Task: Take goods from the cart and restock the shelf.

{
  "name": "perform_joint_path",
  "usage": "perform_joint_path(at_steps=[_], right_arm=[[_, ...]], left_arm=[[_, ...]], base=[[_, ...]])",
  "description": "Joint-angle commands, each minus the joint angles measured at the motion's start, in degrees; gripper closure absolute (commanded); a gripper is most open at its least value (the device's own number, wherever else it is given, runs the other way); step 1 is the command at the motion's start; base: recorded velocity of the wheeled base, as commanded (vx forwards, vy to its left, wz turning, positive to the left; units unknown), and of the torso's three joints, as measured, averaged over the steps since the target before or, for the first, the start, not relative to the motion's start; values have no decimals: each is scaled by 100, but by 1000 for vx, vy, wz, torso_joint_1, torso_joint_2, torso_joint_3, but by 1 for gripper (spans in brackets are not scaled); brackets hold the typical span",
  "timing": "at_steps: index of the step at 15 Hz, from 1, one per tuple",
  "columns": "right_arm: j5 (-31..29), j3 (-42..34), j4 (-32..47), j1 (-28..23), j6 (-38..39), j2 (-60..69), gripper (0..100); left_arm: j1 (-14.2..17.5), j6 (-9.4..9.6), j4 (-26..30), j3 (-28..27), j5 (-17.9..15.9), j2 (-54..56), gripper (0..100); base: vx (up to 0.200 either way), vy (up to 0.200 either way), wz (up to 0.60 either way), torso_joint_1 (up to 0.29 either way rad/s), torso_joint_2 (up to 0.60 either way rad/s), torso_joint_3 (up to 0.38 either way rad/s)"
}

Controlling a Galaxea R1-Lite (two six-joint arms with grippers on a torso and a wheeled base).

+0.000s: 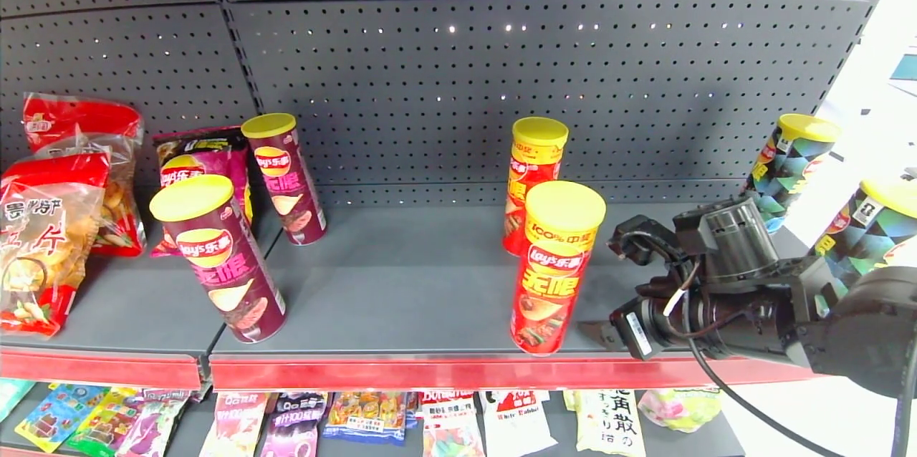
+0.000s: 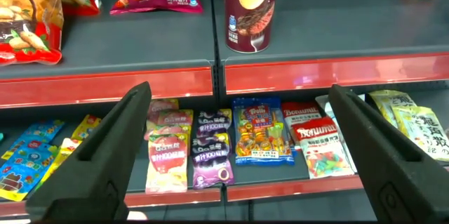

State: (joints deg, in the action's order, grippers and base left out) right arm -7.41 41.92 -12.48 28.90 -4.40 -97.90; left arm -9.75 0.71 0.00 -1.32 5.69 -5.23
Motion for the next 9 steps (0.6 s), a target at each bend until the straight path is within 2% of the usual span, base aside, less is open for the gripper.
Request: perform_joint_path(at_steps=[1,9], right_arm=[[3,53,9,45,27,-71,0],[3,202,0,203,106,-203,0]], left_arm=[[0,0,0,0,2,-13,0],[0,0,0,0,2,-4,0]], base=[[0,0,0,0,0,0],[0,0,0,0,0,0]])
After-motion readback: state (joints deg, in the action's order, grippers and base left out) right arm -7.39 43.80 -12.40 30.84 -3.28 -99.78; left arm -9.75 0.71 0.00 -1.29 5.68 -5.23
